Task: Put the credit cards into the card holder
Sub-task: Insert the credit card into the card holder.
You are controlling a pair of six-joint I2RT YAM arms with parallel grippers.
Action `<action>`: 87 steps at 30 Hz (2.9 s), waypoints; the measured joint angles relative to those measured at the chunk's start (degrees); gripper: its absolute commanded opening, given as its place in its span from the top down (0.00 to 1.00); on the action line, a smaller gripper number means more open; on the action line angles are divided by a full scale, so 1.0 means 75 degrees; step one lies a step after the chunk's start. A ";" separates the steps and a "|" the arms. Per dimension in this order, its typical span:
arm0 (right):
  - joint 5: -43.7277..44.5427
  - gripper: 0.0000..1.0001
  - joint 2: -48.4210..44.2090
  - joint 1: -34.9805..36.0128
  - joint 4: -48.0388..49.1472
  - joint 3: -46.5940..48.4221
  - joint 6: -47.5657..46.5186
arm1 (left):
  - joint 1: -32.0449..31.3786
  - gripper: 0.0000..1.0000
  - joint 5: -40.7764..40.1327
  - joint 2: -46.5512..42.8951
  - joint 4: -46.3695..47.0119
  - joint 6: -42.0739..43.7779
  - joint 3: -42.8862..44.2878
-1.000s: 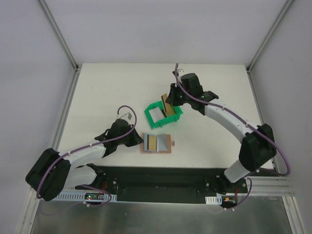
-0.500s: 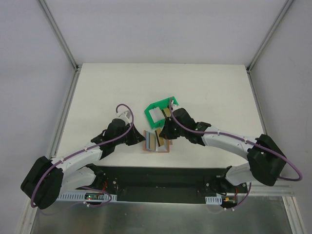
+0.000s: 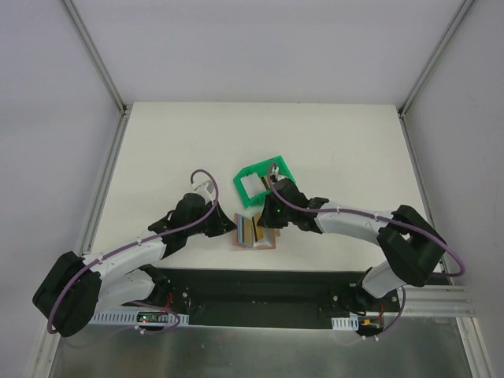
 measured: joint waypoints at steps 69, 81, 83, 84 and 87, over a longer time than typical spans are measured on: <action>-0.1428 1.00 -0.0157 -0.0527 0.2585 -0.1926 0.1134 | -0.0609 1.00 -0.1603 0.1014 0.0020 -0.0714 -0.0268; -0.1766 1.00 0.0318 -0.0868 0.3483 -0.2072 0.1428 | -0.0606 1.00 -0.1600 0.1020 0.0122 -0.0799 -0.0321; -0.1824 1.00 0.0405 -0.0868 0.3617 -0.2072 0.1472 | -0.0606 1.00 -0.1603 0.1026 0.0125 -0.0799 -0.0321; -0.1851 1.00 0.0437 -0.0868 0.3660 -0.2072 0.1495 | -0.0606 1.00 -0.1603 0.1026 0.0125 -0.0799 -0.0321; -0.1897 1.00 0.0484 -0.0877 0.3771 -0.2104 0.1559 | -0.0606 1.00 -0.1603 0.1043 0.0131 -0.0799 -0.0321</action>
